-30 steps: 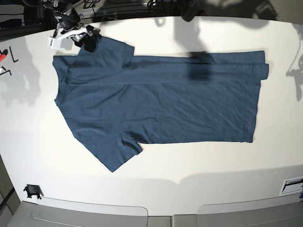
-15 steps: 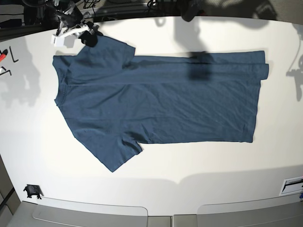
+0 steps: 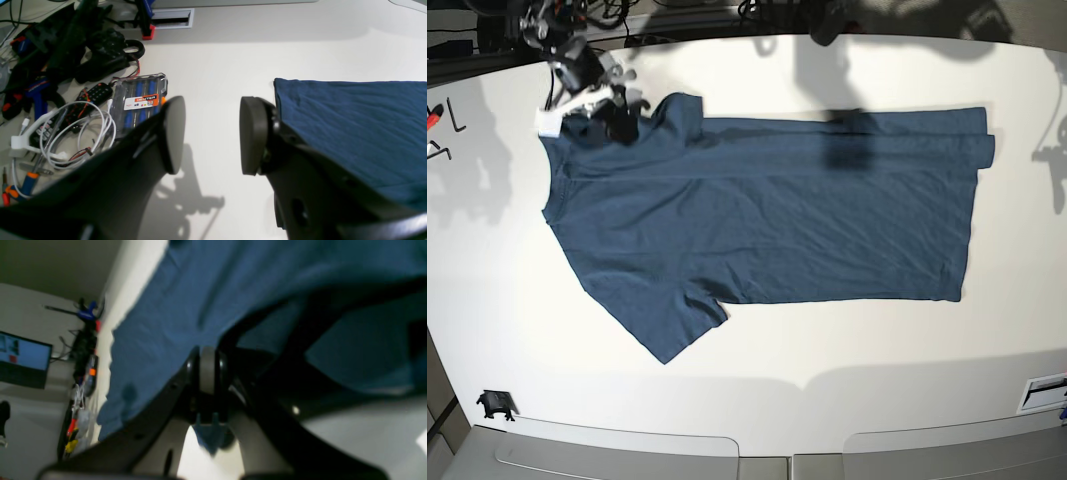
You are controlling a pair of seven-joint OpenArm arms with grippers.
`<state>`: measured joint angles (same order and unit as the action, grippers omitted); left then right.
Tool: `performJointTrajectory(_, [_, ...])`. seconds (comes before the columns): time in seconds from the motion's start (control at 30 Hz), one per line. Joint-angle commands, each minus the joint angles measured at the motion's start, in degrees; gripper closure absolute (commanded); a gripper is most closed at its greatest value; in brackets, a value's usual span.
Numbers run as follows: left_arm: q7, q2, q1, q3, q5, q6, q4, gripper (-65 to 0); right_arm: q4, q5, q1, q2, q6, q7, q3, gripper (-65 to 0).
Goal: Fold the T-shirt properly
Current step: 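Grasp the sleeve with the right gripper and drag it across the body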
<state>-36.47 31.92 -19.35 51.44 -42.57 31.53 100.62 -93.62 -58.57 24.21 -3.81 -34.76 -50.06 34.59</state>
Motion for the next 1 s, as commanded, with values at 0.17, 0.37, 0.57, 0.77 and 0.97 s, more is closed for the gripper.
performJointTrajectory(0.17, [1.4,1.4,0.3,0.6,-0.9,-0.2,0.9,-24.6,-0.9,9.2,-9.5,-0.5,-0.9,4.5,0.2,0.0])
performJointTrajectory(0.37, [1.4,1.4,0.3,0.6,-0.9,-0.2,0.9,-24.6,-0.9,12.4,-15.1,-0.5,-0.9,5.6,0.1,0.0])
performJointTrajectory(0.57, [1.4,1.4,0.3,0.6,-0.9,-0.2,0.9,-24.6,-0.7,18.6,-15.9,-0.5,-0.9,9.8,-4.8,0.0])
performJointTrajectory(0.77, [1.4,1.4,0.3,0.6,-0.9,-0.2,0.9,-24.6,-0.3,28.9,-16.0,-0.5,-0.8,17.2,-12.4,0.0])
performJointTrajectory(0.97, [1.4,1.4,0.3,0.6,-0.9,-0.2,0.9,-24.6,-0.3,34.8,-16.0,-0.5,-0.8,22.1,-16.7,0.0])
